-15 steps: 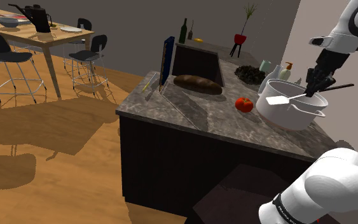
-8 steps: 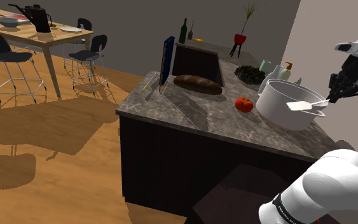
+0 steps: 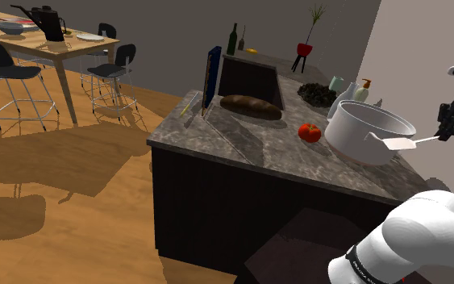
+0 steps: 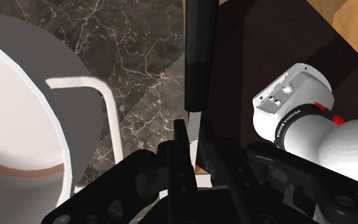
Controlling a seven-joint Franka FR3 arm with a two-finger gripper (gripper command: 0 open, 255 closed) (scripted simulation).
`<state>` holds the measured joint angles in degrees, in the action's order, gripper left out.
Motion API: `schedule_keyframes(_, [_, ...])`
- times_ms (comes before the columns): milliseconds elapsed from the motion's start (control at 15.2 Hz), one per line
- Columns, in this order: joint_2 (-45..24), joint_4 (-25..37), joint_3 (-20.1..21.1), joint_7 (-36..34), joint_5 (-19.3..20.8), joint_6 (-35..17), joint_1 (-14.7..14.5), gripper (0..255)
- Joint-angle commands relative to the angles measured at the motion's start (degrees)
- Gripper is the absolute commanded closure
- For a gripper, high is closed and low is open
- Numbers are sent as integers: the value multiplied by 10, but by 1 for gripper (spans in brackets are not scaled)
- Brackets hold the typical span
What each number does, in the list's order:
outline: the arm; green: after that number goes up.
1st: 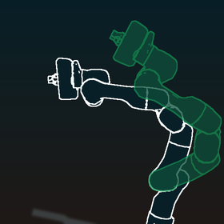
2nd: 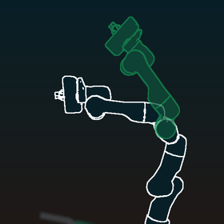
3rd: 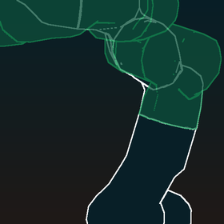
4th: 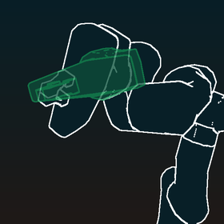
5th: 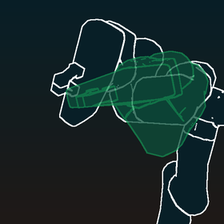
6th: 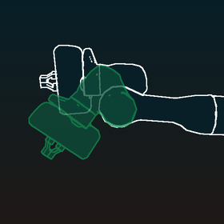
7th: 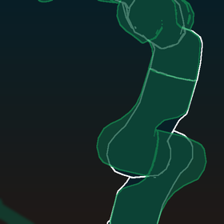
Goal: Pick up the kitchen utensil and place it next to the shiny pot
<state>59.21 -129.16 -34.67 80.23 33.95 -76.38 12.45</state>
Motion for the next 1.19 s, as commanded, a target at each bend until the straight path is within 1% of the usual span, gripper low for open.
schedule_keyframes(0, [8,-16,-5,-1,6,-9,4,255])
schedule_keyframes(1122, [54,-151,-65,-21,63,-101,28,255])
